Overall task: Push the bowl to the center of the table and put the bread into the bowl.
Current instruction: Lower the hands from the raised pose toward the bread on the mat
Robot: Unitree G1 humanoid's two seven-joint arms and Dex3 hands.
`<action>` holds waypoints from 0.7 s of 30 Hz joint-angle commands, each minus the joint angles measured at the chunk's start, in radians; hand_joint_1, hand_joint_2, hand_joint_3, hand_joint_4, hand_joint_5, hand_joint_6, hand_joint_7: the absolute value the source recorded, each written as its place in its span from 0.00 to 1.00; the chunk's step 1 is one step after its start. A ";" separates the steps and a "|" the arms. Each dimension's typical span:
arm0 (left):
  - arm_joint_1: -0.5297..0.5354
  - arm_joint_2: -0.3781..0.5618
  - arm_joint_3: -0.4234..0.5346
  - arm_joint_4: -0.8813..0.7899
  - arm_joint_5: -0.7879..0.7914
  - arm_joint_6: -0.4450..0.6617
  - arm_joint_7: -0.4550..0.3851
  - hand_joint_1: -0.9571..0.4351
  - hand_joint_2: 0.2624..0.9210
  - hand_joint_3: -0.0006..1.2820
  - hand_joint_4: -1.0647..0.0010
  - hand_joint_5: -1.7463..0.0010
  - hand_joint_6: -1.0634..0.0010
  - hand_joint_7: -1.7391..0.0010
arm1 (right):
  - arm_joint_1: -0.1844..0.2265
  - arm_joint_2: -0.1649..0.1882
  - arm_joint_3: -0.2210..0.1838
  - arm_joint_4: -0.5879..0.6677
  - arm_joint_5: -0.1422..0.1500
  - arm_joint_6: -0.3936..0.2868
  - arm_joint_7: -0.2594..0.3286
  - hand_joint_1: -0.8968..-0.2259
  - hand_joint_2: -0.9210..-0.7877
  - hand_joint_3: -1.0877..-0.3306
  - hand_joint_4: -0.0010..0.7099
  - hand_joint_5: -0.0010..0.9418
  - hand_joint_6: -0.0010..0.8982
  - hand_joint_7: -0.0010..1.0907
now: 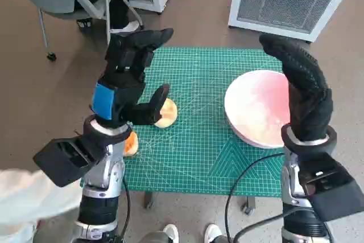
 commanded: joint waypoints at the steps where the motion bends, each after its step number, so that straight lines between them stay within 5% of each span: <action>1: 0.007 0.006 -0.001 0.000 0.011 0.002 0.003 0.60 0.45 0.75 1.00 0.56 1.00 0.39 | 0.020 0.005 0.000 0.013 -0.013 -0.004 -0.003 0.55 0.00 0.44 0.43 0.00 0.00 0.67; 21: 0.014 0.005 -0.003 -0.008 0.006 0.013 -0.001 0.58 0.45 0.74 1.00 0.56 1.00 0.40 | 0.025 0.001 -0.003 0.022 -0.006 -0.010 0.003 0.56 0.00 0.43 0.41 0.00 0.00 0.66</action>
